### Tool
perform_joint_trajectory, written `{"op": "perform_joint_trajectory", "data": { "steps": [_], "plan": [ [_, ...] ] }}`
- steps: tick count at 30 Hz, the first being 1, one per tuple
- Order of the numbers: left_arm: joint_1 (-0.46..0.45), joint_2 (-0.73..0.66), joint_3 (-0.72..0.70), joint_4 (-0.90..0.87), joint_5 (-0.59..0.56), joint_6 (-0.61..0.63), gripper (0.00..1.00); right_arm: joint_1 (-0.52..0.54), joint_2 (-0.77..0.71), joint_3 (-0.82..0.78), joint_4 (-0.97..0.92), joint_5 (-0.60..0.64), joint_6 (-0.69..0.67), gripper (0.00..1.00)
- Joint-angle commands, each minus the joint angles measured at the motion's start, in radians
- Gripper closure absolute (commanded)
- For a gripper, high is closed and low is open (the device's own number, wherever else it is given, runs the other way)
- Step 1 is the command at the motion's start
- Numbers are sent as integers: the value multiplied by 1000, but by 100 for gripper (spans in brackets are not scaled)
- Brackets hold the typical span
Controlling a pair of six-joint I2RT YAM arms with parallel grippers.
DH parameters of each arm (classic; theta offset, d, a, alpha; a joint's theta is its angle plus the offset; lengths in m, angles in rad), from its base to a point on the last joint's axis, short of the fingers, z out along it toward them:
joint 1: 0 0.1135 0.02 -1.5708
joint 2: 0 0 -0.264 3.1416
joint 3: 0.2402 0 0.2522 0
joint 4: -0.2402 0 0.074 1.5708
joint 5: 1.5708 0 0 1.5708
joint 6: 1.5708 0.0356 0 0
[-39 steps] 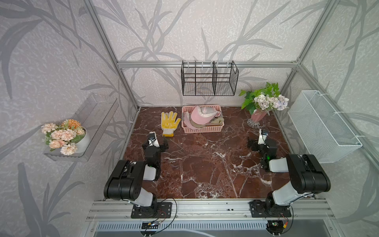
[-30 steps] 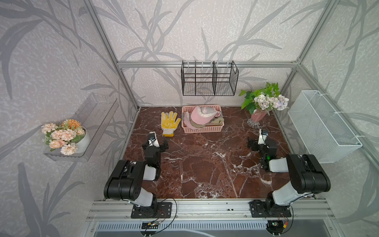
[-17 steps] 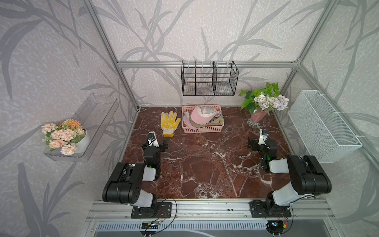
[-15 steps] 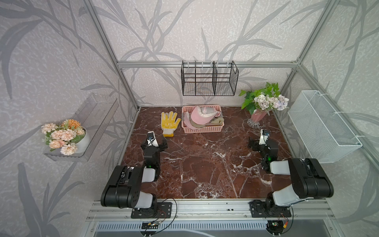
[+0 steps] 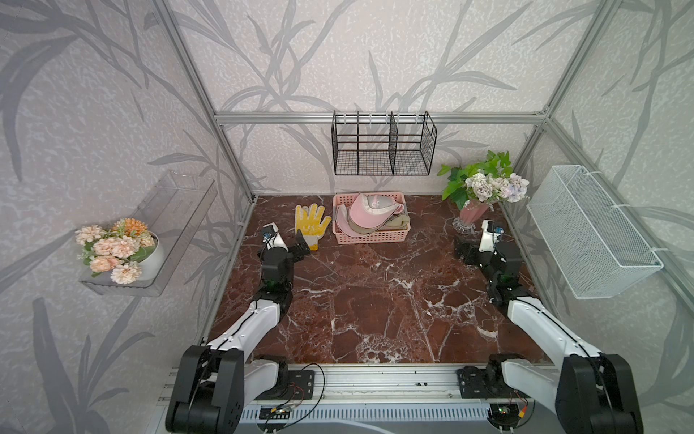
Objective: Turn the baseball cap inside out
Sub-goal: Pick up the baseball cap from the basket.
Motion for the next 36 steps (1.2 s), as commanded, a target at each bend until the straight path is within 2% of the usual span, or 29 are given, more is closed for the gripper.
{"op": "perform_joint_trajectory", "data": {
  "steps": [1,4,8,15,19,26,32,36],
  "plan": [
    [-25,9,79,-125,165,-41,0,74,28,68,-158,-59,11,1],
    [-50,53,160,-163,287,-24,1,135,82,131,-209,-74,5,1],
    [-100,144,295,-217,406,22,11,181,132,169,-210,-102,33,1],
    [-130,388,556,-288,533,58,50,202,144,193,-242,-112,120,1],
    [-133,536,689,-328,542,52,55,201,112,172,-243,-44,201,1],
    [-133,751,892,-386,518,45,62,202,88,185,-300,-70,205,1],
    [-134,885,1047,-471,506,61,63,201,66,173,-306,-60,203,1],
    [-133,938,1092,-489,524,61,68,202,61,174,-313,-51,198,1]
  ]
}}
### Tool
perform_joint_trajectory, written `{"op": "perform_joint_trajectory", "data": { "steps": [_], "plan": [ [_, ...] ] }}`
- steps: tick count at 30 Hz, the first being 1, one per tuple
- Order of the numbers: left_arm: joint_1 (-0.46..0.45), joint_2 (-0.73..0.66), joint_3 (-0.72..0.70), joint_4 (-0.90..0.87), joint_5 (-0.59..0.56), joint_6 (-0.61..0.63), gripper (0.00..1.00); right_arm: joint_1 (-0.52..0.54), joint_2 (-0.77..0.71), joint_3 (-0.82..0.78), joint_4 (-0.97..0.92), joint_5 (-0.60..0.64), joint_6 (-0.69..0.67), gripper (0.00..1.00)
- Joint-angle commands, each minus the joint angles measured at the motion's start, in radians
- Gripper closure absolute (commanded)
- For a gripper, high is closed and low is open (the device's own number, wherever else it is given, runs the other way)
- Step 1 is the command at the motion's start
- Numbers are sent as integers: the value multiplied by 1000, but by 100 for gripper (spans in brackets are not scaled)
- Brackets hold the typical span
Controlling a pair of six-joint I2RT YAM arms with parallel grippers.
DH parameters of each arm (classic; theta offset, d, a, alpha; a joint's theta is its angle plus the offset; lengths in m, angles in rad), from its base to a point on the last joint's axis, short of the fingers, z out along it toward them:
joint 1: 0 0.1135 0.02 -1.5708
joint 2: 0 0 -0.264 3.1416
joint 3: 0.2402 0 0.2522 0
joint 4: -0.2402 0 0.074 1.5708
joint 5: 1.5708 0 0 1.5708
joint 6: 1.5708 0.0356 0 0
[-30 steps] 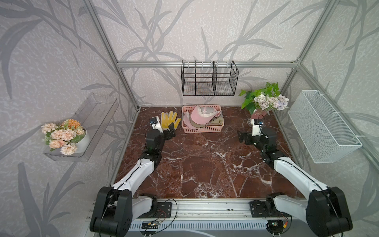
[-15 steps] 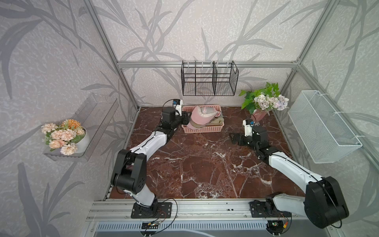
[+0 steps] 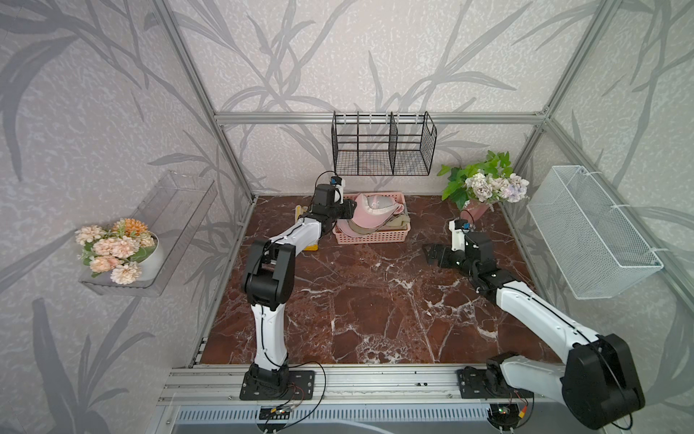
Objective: Turn the baseball cap inside out
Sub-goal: Pick up the baseball cap from the basket.
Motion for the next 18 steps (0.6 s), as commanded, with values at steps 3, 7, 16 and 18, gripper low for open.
{"op": "perform_joint_trajectory", "data": {
  "steps": [3,7,16,18],
  "plan": [
    [-3,53,70,-61,22,14,69,4,-23,15,-26,18,0,1],
    [-4,73,83,-76,39,12,67,4,-21,13,-24,21,1,1],
    [-10,43,111,-94,86,26,99,4,-43,20,-44,23,13,1],
    [-13,29,128,-110,104,32,100,4,-65,31,-61,29,13,1]
  ]
}}
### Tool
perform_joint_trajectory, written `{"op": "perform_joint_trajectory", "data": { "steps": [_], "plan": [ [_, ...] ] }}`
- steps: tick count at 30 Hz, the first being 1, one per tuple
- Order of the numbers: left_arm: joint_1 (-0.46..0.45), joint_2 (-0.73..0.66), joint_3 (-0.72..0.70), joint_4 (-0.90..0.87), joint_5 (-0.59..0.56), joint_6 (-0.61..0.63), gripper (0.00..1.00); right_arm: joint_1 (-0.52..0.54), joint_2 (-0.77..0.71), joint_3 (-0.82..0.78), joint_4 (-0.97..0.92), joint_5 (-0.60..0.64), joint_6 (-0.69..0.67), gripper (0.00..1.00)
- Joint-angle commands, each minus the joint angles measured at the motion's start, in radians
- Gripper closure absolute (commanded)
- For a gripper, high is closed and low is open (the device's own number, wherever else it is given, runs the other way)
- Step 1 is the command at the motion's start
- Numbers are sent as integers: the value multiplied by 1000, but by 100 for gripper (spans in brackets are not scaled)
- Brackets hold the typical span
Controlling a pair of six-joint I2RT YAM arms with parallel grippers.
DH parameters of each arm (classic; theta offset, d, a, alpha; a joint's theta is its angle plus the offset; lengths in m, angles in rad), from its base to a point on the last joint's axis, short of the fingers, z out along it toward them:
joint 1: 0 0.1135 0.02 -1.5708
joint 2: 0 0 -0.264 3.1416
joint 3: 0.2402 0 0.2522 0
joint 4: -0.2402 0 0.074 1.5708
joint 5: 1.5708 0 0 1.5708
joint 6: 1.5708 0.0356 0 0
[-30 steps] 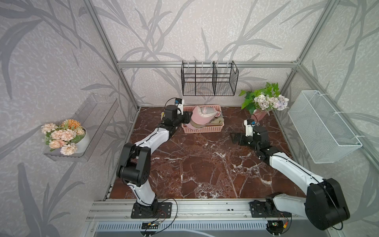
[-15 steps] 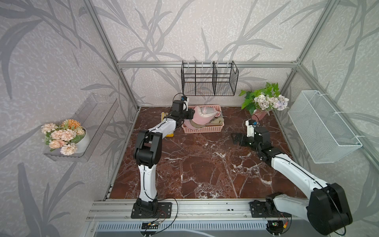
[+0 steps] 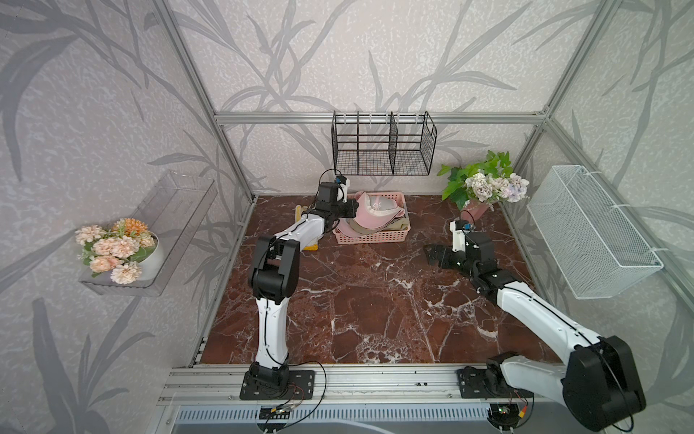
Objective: Turn the baseball cap inside out
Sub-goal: Pick up the baseball cap from the basket, then turn over the baseball cap.
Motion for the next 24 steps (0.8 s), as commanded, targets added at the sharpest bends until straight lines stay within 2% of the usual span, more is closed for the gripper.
{"op": "perform_joint_trajectory", "data": {
  "steps": [1,9,17,24],
  "plan": [
    [-9,-38,43,-55,39,26,100,4,-59,40,-37,23,5,1],
    [-17,-127,78,-142,74,-8,100,4,-123,91,-98,39,-92,1],
    [-17,-273,-52,-45,146,-128,100,5,-140,94,-45,-3,-235,1],
    [-26,-387,-131,3,162,-164,100,12,-148,63,47,-45,-336,1]
  ]
}}
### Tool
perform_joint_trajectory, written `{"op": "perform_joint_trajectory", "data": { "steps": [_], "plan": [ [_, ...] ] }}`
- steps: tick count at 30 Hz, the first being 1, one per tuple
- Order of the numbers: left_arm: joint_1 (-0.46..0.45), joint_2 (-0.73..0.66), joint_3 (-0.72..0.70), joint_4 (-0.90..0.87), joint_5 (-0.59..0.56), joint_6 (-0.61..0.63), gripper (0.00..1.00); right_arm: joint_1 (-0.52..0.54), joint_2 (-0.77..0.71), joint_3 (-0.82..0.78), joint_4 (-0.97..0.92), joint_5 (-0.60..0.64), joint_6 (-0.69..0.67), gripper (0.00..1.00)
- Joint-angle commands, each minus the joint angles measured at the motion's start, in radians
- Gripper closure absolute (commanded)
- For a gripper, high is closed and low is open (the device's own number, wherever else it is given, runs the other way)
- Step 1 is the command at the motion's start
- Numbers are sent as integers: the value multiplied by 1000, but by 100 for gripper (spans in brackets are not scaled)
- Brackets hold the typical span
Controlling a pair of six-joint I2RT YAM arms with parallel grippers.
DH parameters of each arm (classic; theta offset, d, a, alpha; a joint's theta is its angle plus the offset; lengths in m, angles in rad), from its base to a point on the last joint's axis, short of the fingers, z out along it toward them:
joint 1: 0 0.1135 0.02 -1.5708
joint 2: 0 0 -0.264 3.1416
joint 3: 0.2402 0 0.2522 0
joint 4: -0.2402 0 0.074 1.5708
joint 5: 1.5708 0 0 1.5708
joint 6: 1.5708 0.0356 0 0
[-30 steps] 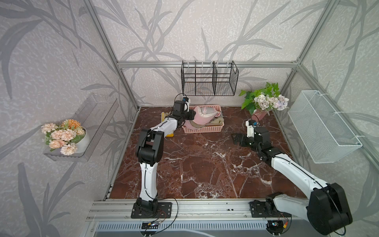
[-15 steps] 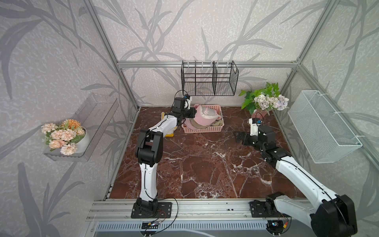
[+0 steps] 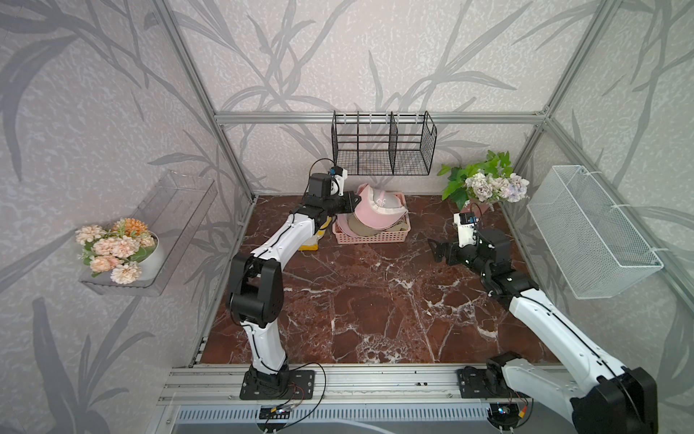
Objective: Turn the baseball cap inside out
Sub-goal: Turn over the baseball cap.
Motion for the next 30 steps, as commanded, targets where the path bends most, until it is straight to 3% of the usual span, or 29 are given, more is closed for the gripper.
{"op": "perform_joint_trajectory", "data": {
  "steps": [1,6,11,18,27,30],
  "plan": [
    [-11,-81,-42,93,38,-35,100,14,-26,-12,99,-36,-91,1],
    [-15,-177,-150,127,57,-103,100,45,-39,-68,239,-110,-238,1],
    [-28,-288,-240,124,82,-165,100,110,-31,-128,409,-168,-472,1],
    [-56,-385,-298,41,99,-162,100,230,34,-125,495,-38,-746,1],
    [-63,-417,-346,-29,111,-101,100,320,81,-77,479,44,-835,1],
    [-61,-417,-344,-51,68,-93,100,341,73,-70,440,51,-848,1]
  ]
}}
